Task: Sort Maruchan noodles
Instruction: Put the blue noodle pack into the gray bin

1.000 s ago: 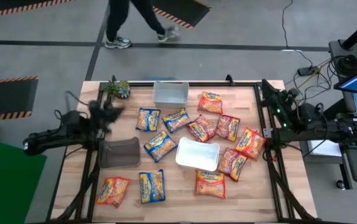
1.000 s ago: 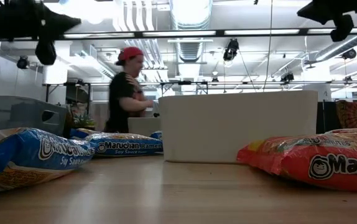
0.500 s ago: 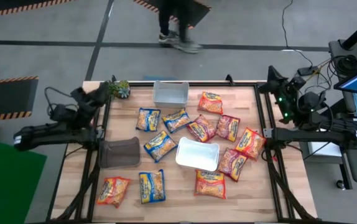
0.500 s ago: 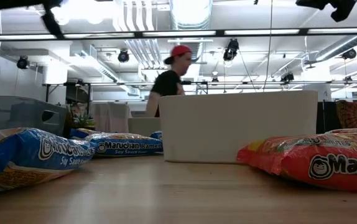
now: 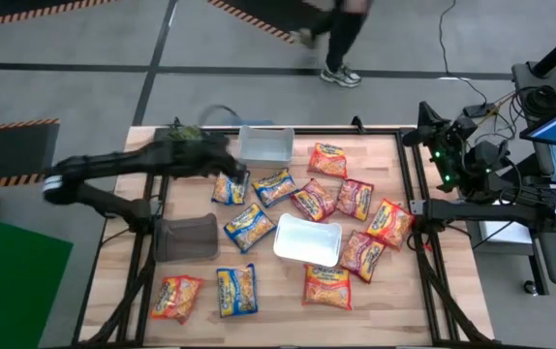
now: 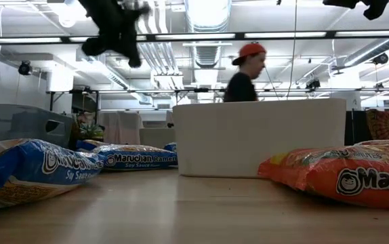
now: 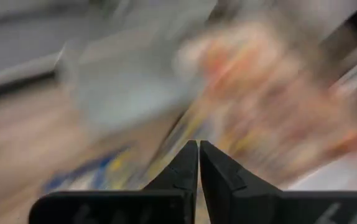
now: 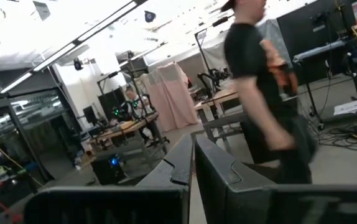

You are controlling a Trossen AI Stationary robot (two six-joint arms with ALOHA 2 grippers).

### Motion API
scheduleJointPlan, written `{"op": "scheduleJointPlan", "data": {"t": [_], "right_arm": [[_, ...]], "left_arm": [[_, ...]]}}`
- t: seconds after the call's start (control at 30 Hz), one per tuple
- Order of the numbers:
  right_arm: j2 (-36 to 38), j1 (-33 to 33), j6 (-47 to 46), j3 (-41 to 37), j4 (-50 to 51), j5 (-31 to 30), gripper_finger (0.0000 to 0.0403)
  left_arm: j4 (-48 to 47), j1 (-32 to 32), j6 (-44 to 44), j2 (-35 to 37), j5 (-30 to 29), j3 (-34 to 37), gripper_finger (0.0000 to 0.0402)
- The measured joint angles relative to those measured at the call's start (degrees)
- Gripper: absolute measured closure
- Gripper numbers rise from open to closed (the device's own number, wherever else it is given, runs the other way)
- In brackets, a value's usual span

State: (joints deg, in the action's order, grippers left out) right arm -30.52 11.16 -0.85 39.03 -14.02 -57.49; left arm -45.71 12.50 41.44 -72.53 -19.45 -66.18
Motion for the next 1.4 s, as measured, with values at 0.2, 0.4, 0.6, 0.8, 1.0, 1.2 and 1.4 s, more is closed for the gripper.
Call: {"op": "scheduleJointPlan", "data": {"t": [0.2,0.4,0.6,0.8,1.0,1.2,1.4], "right_arm": [[0.0,0.0,0.0,0.0,0.5,0.0,0.0394],[0.0,0.0,0.0,0.0,0.5,0.0,0.0394],[0.0,0.0,0.0,0.0,0.5,0.0,0.0394],[0.0,0.0,0.0,0.0,0.5,0.0,0.0394],[0.1,0.0,1.7,-0.1,0.5,0.0,0.0394],[0.1,0.0,1.8,-0.1,0.5,0.0,0.0394],[0.1,0.0,1.8,-0.1,0.5,0.0,0.0394]], "left_arm": [[-18.1,0.0,-0.4,-19.3,1.1,-4.1,0.0402],[-10.3,0.2,-1.4,-30.4,6.5,-4.1,0.0402],[-9.9,0.5,-1.0,-35.9,5.4,-7.5,0.0393],[-10.0,1.2,-0.9,-36.0,4.0,-10.2,0.0346],[-10.9,2.7,0.0,-35.9,2.5,-11.4,0.0261],[-11.6,3.8,1.3,-36.0,2.4,-10.2,0.0182],[-10.6,3.8,1.4,-36.0,3.4,-7.7,0.0158]]}}
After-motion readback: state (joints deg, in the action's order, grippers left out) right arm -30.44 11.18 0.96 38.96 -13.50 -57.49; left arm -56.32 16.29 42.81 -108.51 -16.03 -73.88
